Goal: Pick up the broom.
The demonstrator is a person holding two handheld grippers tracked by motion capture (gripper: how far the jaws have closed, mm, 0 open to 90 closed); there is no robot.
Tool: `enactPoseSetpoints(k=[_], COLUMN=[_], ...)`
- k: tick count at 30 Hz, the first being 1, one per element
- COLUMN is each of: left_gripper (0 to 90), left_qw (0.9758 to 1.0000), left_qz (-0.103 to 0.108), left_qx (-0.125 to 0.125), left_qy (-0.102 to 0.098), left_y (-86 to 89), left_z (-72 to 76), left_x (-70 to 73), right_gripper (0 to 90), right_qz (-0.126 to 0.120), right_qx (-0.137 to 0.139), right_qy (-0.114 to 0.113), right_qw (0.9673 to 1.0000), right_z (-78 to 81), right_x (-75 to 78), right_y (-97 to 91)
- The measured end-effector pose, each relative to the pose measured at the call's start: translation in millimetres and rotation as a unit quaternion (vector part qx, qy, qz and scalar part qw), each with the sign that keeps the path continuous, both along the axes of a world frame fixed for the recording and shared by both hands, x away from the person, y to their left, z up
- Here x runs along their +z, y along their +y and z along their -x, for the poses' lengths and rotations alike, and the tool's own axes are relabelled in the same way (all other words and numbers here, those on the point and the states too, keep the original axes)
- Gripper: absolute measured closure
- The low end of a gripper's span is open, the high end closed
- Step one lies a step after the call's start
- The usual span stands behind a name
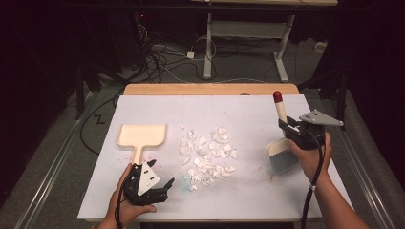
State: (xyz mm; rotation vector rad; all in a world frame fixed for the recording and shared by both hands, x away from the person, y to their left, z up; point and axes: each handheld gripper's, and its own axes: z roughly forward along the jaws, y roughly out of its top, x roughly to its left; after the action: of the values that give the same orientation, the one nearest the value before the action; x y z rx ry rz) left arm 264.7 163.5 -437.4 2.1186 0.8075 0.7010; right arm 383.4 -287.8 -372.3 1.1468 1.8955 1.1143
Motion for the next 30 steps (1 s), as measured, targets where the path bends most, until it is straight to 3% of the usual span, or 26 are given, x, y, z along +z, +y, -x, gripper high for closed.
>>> enactPoseSetpoints(k=[1, 2, 3, 5, 6, 7, 8, 10, 11, 12, 13, 14, 15, 16, 17, 18, 19, 21, 23, 27, 28, 30], left_gripper=[18.2, 18.2, 18.2, 17.7, 17.7, 18.3, 18.6, 19.1, 20.1, 20.0, 20.4, 20.4, 20.9, 21.1, 21.1, 21.6, 22.5, 25.2, 31.7, 43.5, 48.6, 56.8], left_qw=[1.0, 0.9999, 0.9996, 0.998, 0.9965, 0.9954, 0.9915, 0.9889, 0.9866, 0.9866, 0.9859, 0.9848, 0.9812, 0.9812, 0.9792, 0.9786, 0.9795, 0.9762, 0.9747, 0.9739, 0.9745, 0.9755], left_qz=[0.0, 0.01, 0.017, 0.034, 0.048, 0.057, 0.078, 0.086, 0.092, 0.092, 0.091, 0.094, 0.107, 0.107, 0.117, 0.124, 0.125, 0.144, 0.153, 0.152, 0.149, 0.142], left_qx=[0.0, -0.013, -0.022, -0.053, -0.068, -0.076, -0.102, -0.117, -0.13, -0.13, -0.134, -0.14, -0.153, -0.153, -0.157, -0.154, -0.147, -0.145, -0.143, -0.15, -0.151, -0.153], left_qy=[0.0, 0.001, 0.002, 0.006, 0.01, 0.012, 0.023, 0.032, 0.037, 0.037, 0.04, 0.043, 0.047, 0.047, 0.053, 0.059, 0.059, 0.073, 0.078, 0.077, 0.073, 0.068], left_y=[0.0, -6.2, -12.1, -25.4, -37.3, -49.0, -70.6, -98.8, -112.2, -112.2, -128.7, -137.2, -154.0, -154.0, -161.0, -167.9, -170.6, -171.5, -170.9, -167.7, -166.3, -162.1], left_z=[0.0, -1.9, -3.0, -6.0, -9.2, -11.5, -16.1, -21.2, -23.7, -23.7, -26.0, -27.5, -30.7, -30.7, -33.0, -35.7, -37.1, -40.9, -42.4, -40.4, -39.3, -37.8], left_x=[0.0, 6.7, 11.9, 21.5, 28.8, 33.8, 40.8, 44.9, 45.6, 45.6, 45.9, 45.7, 44.3, 44.3, 42.6, 38.6, 36.0, 31.4, 27.5, 23.4, 23.7, 26.1], right_gripper=[71.5, 71.5, 71.5, 71.4, 71.4, 71.4, 71.4, 71.4, 71.4, 71.4, 71.4, 71.4, 71.4, 71.4, 71.4, 71.4, 71.3, 71.4, 71.3, 71.2, 71.2, 71.1], right_qz=[0.0, 0.003, -0.011, -0.01, -0.018, -0.012, -0.011, -0.021, -0.013, -0.013, -0.015, -0.015, -0.007, -0.007, -0.011, -0.003, -0.007, 0.003, -0.005, -0.005, 0.002, -0.008], right_qx=[0.0, 0.007, 0.017, 0.03, 0.03, 0.038, 0.045, 0.054, 0.068, 0.068, 0.085, 0.085, 0.096, 0.096, 0.097, 0.113, 0.113, 0.131, 0.135, 0.147, 0.152, 0.15], right_qy=[0.0, -0.003, -0.02, -0.023, -0.041, -0.041, -0.043, -0.051, -0.045, -0.045, -0.051, -0.051, -0.054, -0.054, -0.059, -0.06, -0.064, -0.061, -0.067, -0.073, -0.071, -0.077], right_qw=[1.0, 1.0, 0.9996, 0.9992, 0.9986, 0.9984, 0.998, 0.997, 0.9966, 0.9966, 0.995, 0.995, 0.994, 0.994, 0.9935, 0.9918, 0.9915, 0.9895, 0.9885, 0.9865, 0.9857, 0.9856], right_z=[0.0, 3.2, 12.2, 17.2, 22.9, 25.6, 28.4, 34.7, 36.6, 36.6, 44.0, 44.0, 50.4, 50.4, 53.4, 60.5, 63.7, 69.0, 75.0, 83.4, 83.9, 86.5], right_x=[0.0, 4.2, 11.7, 16.0, 17.4, 18.4, 18.7, 18.3, 18.6, 18.6, 16.8, 16.8, 14.8, 14.8, 13.8, 11.9, 11.0, 10.3, 9.3, 13.1, 14.4, 16.2], right_y=[0.0, 4.0, 12.2, 20.5, 26.1, 32.0, 37.6, 46.6, 52.6, 52.6, 64.8, 64.8, 75.3, 75.3, 78.3, 87.2, 89.4, 96.4, 100.7, 106.8, 108.4, 108.0])
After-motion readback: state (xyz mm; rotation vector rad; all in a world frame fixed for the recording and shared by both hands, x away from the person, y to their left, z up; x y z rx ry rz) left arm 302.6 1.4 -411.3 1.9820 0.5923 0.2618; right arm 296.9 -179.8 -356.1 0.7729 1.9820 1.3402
